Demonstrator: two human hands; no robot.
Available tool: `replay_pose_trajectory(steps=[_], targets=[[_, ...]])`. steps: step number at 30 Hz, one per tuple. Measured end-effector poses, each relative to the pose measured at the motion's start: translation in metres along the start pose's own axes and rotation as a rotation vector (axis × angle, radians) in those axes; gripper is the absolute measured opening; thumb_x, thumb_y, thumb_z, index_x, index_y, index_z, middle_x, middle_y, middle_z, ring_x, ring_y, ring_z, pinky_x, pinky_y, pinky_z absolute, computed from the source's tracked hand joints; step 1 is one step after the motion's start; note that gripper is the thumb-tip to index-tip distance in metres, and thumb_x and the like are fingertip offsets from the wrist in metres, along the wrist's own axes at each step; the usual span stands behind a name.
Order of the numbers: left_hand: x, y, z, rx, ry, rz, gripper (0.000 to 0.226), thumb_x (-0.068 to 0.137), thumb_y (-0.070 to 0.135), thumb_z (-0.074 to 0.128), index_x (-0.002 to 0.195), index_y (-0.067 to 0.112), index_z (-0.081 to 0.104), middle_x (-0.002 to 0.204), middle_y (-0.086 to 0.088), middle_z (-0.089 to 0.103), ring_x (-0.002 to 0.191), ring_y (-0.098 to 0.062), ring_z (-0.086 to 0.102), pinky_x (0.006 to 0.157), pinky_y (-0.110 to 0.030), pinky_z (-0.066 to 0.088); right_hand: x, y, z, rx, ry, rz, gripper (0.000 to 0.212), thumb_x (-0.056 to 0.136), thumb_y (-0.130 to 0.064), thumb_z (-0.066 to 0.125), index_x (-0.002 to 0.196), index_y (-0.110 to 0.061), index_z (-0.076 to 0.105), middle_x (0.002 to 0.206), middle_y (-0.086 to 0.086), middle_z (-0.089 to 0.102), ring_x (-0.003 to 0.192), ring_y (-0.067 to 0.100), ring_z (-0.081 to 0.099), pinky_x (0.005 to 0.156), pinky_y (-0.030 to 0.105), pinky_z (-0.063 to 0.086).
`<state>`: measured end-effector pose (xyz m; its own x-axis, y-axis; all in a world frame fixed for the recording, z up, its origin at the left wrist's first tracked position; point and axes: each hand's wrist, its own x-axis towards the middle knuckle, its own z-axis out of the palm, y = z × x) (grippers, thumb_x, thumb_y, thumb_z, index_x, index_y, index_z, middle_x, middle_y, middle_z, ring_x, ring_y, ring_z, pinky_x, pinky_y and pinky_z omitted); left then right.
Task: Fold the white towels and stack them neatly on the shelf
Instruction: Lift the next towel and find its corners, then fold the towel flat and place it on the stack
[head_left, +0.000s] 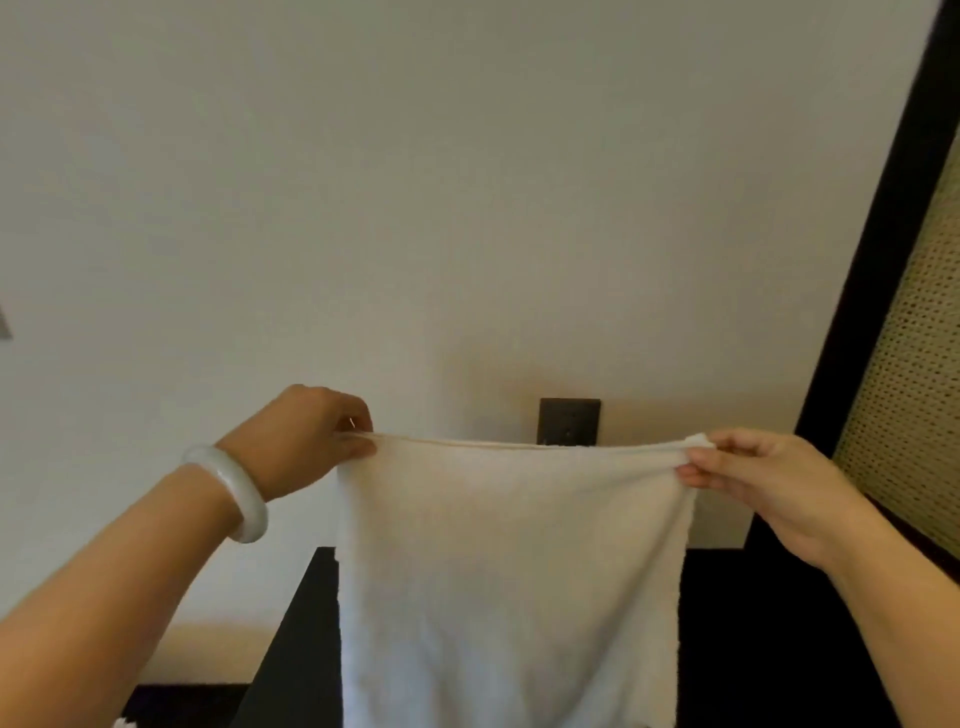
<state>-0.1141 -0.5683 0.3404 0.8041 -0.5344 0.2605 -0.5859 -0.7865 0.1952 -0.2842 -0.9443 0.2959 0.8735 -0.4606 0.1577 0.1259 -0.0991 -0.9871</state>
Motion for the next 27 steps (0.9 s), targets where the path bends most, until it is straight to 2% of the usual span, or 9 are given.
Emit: replay_pose_trajectory(steps=[3,4,6,10,12,15,18,23,27], targets=[[0.01,-0.001,0.003,-0.013,0.022,-0.034,0.007,0.093,0.026,0.063,0.098,0.023,0.067,0.093,0.006,0.064,0.096,-0.017,0.061,0.076,-0.022,0.038,0.004,0.001,0.012,0.077,0.038,0.032,0.057,0.059,-0.024,0.09,0.102,0.007,0.068,0.081,0.013,0.074,0.067,0.016,0.072,0.064,0.019,0.058],[0.012,0.002,-0.001,-0.036,0.051,-0.049,0.008,0.092,0.024,0.064,0.099,0.021,0.068,0.092,0.005,0.063,0.096,-0.018,0.061,0.077,-0.023,0.038,0.006,-0.002,0.014,0.099,0.054,0.006,0.064,0.057,-0.03,0.092,0.102,0.007,0.067,0.078,0.01,0.073,0.064,0.014,0.072,0.062,0.018,0.058],[0.01,0.008,-0.017,-0.077,0.141,-0.061,0.009,0.092,0.021,0.065,0.1,0.02,0.068,0.091,0.003,0.065,0.092,-0.019,0.061,0.076,-0.024,0.038,0.007,-0.013,0.016,0.115,0.099,-0.088,0.089,0.027,-0.053,0.096,0.092,-0.001,0.067,0.072,0.004,0.073,0.066,0.015,0.073,0.064,0.018,0.058],[-0.024,0.018,-0.044,-0.095,0.306,-0.034,0.009,0.09,0.02,0.067,0.097,0.025,0.066,0.085,0.009,0.069,0.069,-0.001,0.056,0.062,-0.016,0.036,-0.019,-0.034,0.012,0.154,0.089,-0.236,0.045,0.046,-0.041,0.092,0.079,-0.016,0.074,0.076,0.0,0.073,0.083,0.022,0.073,0.082,0.027,0.059],[-0.054,0.018,-0.038,-0.086,0.308,-0.027,0.011,0.087,0.019,0.069,0.094,0.027,0.065,0.079,0.014,0.068,0.065,0.006,0.056,0.057,-0.011,0.033,-0.045,-0.029,0.009,0.127,0.034,-0.227,0.055,0.04,-0.054,0.093,0.081,-0.021,0.078,0.084,0.003,0.073,0.084,0.02,0.073,0.082,0.026,0.058],[-0.106,0.007,0.002,-0.09,0.213,-0.033,0.018,0.084,0.018,0.072,0.094,0.03,0.064,0.074,0.016,0.066,0.069,0.013,0.056,0.056,-0.009,0.033,-0.084,0.007,0.016,0.043,0.038,-0.061,0.04,0.062,-0.045,0.081,0.086,-0.012,0.077,0.094,0.01,0.074,0.091,0.025,0.072,0.085,0.034,0.058],[-0.16,-0.01,0.067,-0.115,-0.007,-0.087,0.036,0.086,0.024,0.069,0.105,0.046,0.047,0.091,0.012,0.065,0.073,0.002,0.06,0.064,-0.013,0.042,-0.124,0.066,0.033,-0.119,0.122,0.205,0.019,0.084,-0.023,0.067,0.084,-0.006,0.075,0.089,0.005,0.076,0.093,0.023,0.07,0.09,0.04,0.053],[-0.245,-0.025,0.164,-0.129,-0.398,-0.206,0.057,0.094,0.035,0.058,0.138,0.044,0.023,0.125,0.008,0.046,0.111,-0.008,0.056,0.098,-0.023,0.045,-0.192,0.158,0.058,-0.391,0.134,0.541,0.004,0.084,-0.01,0.073,0.084,-0.014,0.073,0.086,0.004,0.073,0.086,0.022,0.067,0.084,0.042,0.054],[-0.287,-0.028,0.176,-0.17,-0.418,-0.243,0.071,0.094,0.031,0.06,0.15,0.036,0.016,0.142,0.005,0.04,0.127,-0.009,0.047,0.109,-0.023,0.036,-0.229,0.172,0.074,-0.389,0.205,0.584,0.016,0.086,-0.002,0.069,0.094,-0.015,0.069,0.099,0.006,0.069,0.09,0.018,0.063,0.075,0.031,0.047]])
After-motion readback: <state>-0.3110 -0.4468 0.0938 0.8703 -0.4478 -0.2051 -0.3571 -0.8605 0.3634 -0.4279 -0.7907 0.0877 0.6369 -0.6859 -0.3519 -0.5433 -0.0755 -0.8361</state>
